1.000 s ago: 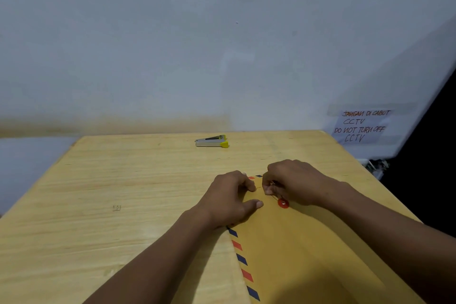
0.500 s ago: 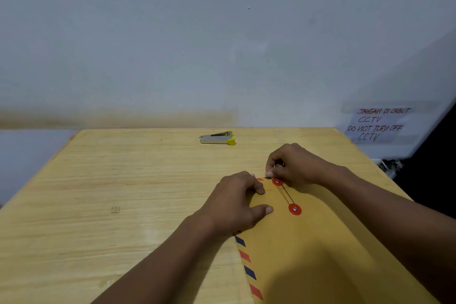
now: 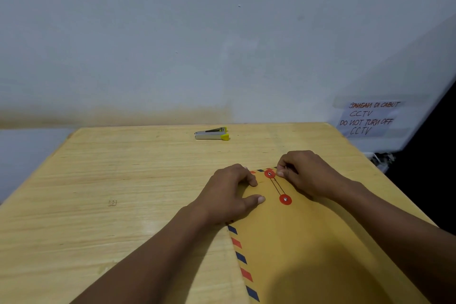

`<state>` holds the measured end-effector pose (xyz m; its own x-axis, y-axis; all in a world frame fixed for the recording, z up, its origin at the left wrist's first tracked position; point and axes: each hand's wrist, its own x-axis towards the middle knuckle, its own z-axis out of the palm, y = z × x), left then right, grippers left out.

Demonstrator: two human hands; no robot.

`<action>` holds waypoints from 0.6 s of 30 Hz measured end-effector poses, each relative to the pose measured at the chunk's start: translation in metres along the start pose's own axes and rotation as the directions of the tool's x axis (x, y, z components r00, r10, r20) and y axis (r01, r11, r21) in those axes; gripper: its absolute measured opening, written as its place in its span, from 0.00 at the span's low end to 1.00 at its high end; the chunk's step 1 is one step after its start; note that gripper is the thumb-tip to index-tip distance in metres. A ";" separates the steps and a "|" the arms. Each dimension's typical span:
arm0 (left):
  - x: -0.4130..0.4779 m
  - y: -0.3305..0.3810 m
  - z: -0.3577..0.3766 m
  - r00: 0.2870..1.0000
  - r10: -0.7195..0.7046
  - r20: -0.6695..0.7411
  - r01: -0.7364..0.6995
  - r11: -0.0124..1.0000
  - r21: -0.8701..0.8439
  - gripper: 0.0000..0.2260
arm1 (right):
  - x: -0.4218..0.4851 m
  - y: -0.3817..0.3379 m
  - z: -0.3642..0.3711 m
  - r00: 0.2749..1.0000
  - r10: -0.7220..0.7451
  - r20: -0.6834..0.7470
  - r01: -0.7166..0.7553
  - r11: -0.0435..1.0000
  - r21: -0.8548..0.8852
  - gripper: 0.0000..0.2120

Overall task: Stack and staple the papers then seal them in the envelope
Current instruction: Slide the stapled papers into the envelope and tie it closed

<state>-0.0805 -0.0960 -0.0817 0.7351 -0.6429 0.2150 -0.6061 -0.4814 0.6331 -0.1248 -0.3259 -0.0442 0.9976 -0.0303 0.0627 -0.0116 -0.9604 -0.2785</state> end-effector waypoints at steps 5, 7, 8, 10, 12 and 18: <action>-0.004 0.007 0.000 0.998 0.056 0.012 -0.057 0.993 0.103 0.15 | -0.034 -0.006 0.001 0.998 -0.057 -0.011 0.057 0.998 0.019 0.04; -0.007 0.008 0.001 0.997 0.071 0.008 -0.071 0.987 0.142 0.16 | -0.047 -0.005 -0.003 0.998 -0.058 0.006 0.058 0.996 0.063 0.03; -0.008 0.009 0.002 0.997 0.080 0.003 -0.079 0.982 0.174 0.16 | -0.053 -0.003 -0.005 0.999 -0.040 -0.011 0.041 0.996 0.084 0.03; -0.012 0.010 0.004 0.996 0.085 -0.010 -0.080 0.964 0.253 0.17 | -0.065 0.007 -0.010 0.994 0.051 -0.093 -0.042 0.994 0.099 0.01; -0.018 0.012 0.003 0.996 0.081 -0.033 -0.067 0.950 0.305 0.18 | -0.076 0.021 -0.015 0.974 0.196 -0.116 -0.186 0.978 0.093 0.05; -0.043 0.027 -0.008 0.997 0.025 -0.079 0.012 0.899 0.439 0.17 | -0.093 0.034 -0.020 0.921 0.390 0.019 -0.387 0.907 0.165 0.08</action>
<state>-0.1256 -0.0764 -0.0679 0.7413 -0.6057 0.2890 -0.6690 -0.7016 0.2454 -0.2194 -0.3610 -0.0405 0.9153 -0.3968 -0.0689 -0.3855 -0.8138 -0.4350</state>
